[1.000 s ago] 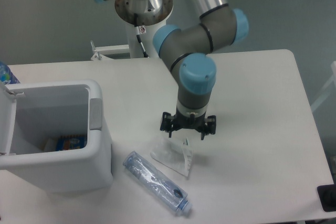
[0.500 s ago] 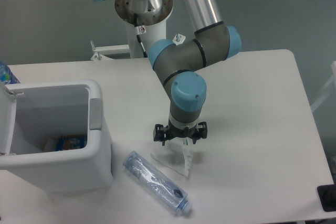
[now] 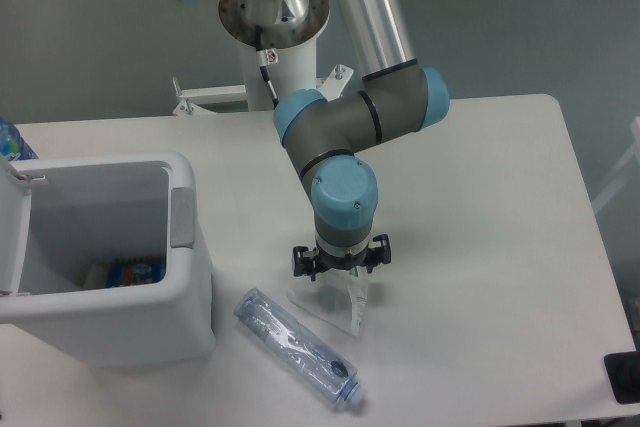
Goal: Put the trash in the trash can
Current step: 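Close the gripper on the white tissue and lift it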
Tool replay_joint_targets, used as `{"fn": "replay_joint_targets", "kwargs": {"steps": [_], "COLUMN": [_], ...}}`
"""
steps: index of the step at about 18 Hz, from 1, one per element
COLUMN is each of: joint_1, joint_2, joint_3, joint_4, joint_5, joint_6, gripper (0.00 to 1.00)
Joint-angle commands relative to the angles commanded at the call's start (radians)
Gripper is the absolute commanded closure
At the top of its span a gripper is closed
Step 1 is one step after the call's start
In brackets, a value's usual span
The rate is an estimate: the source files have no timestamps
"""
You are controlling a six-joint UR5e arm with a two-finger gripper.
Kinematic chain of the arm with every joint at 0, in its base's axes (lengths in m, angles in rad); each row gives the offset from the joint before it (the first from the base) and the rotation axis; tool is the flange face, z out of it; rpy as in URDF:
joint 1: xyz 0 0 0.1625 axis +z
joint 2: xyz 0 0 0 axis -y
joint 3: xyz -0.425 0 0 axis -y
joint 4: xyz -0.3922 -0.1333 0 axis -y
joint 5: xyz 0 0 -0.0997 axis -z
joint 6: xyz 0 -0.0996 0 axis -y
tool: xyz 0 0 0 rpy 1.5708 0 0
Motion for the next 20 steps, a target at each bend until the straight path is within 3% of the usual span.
{"fn": "replay_joint_targets", "kwargs": {"steps": [4,7,10,20], "joint_1": [-0.011,-0.011,-0.012,-0.011], "joint_2": [0.003,0.002,0.001,0.021], "joint_3": [0.002,0.0,0.0,0.046], "joint_4": [-0.005,-0.003,-0.005,-0.009], "joint_5": [0.026,0.057,0.077,0.076], "joint_6": [0.002,0.0,-0.002,0.006], "gripper": [0.46,0.68,0.98,1.0]}}
